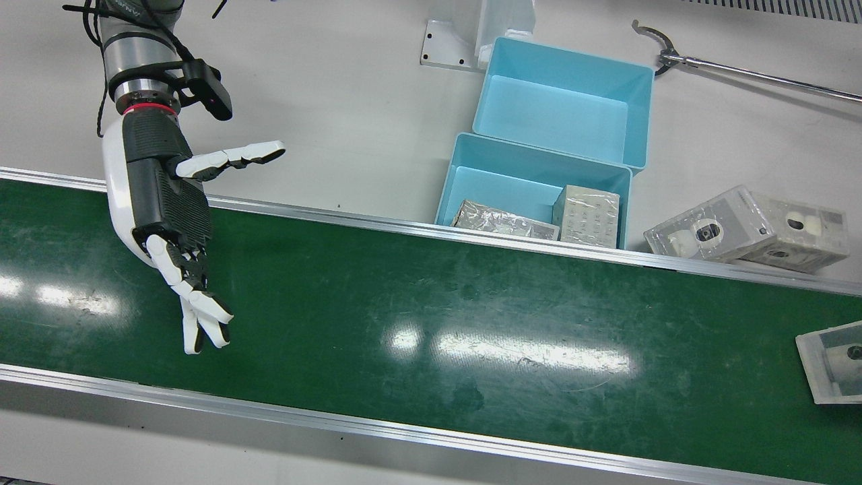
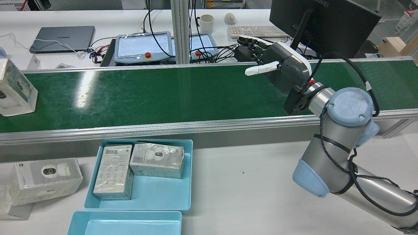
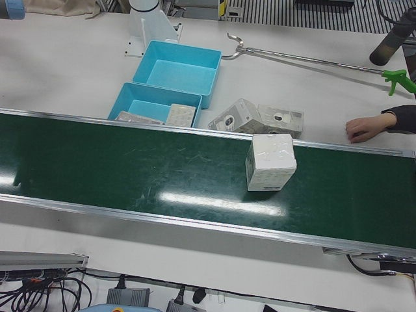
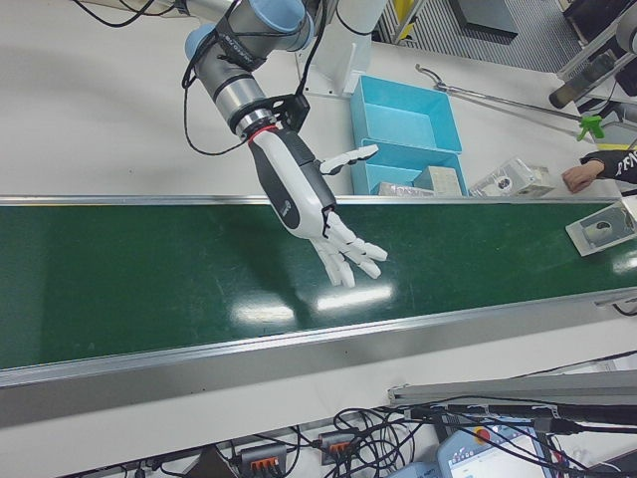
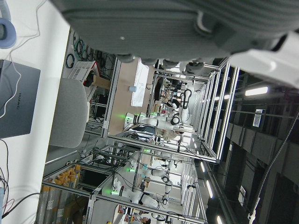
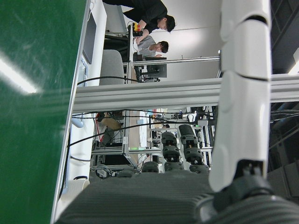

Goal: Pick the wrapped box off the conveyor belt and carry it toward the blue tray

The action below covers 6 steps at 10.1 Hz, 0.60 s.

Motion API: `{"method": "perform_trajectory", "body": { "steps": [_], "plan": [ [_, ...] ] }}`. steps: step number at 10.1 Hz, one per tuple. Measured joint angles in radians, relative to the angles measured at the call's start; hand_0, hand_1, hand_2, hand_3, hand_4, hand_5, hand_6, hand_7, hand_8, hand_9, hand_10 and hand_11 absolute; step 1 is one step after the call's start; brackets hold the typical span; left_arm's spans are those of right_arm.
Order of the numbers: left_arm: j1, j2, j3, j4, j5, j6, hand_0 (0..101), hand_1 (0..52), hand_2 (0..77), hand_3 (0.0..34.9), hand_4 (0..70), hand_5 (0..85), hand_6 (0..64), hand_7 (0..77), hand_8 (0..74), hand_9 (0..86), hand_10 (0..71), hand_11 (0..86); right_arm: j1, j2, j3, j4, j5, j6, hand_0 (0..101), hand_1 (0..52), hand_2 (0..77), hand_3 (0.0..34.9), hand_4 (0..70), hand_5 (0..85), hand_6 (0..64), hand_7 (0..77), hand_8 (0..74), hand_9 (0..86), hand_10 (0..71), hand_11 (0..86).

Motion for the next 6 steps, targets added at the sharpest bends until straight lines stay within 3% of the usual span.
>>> {"method": "perform_trajectory", "body": {
  "steps": [1, 2, 4, 5, 6],
  "plan": [
    [0.0, 0.0, 0.0, 0.0, 0.0, 0.0, 0, 0.0, 1.1, 0.0, 0.0, 1.1, 0.5, 0.5, 0.5, 0.0, 0.5, 0.5, -0.004, 0.027, -0.005, 0.003, 0.007, -0.012, 48, 14.2, 4.9, 0.0, 6.5, 12.5, 2.2, 3.3, 0.5, 1.1, 0.0, 0.5],
    [0.0, 0.0, 0.0, 0.0, 0.0, 0.0, 0, 0.0, 1.1, 0.0, 0.0, 1.1, 0.5, 0.5, 0.5, 0.5, 0.5, 0.5, -0.01, 0.054, -0.009, 0.003, 0.024, -0.03, 49, 16.9, 9.3, 0.0, 13.1, 17.5, 4.9, 7.6, 0.5, 1.1, 0.0, 0.5],
    [0.0, 0.0, 0.0, 0.0, 0.0, 0.0, 0, 0.0, 1.1, 0.0, 0.0, 1.1, 0.5, 0.5, 0.5, 0.5, 0.5, 0.5, -0.031, 0.092, -0.039, 0.006, 0.053, -0.068, 49, 16.9, 9.8, 0.0, 13.1, 17.5, 4.9, 7.6, 0.5, 1.6, 0.0, 0.5],
    [0.0, 0.0, 0.0, 0.0, 0.0, 0.0, 0, 0.0, 1.1, 0.0, 0.0, 1.1, 0.5, 0.5, 0.5, 0.0, 0.5, 0.5, -0.042, 0.105, -0.057, 0.006, 0.063, -0.076, 49, 16.9, 8.7, 0.0, 9.3, 15.8, 4.9, 7.6, 0.5, 1.6, 0.0, 0.5],
    [0.0, 0.0, 0.0, 0.0, 0.0, 0.0, 0, 0.0, 0.5, 0.0, 0.0, 1.1, 0.5, 0.5, 0.5, 0.5, 0.5, 0.5, -0.048, 0.112, -0.072, 0.007, 0.07, -0.081, 49, 16.9, 8.2, 0.0, 13.1, 16.9, 4.9, 6.5, 0.5, 1.6, 0.0, 0.5]
  ]
}}
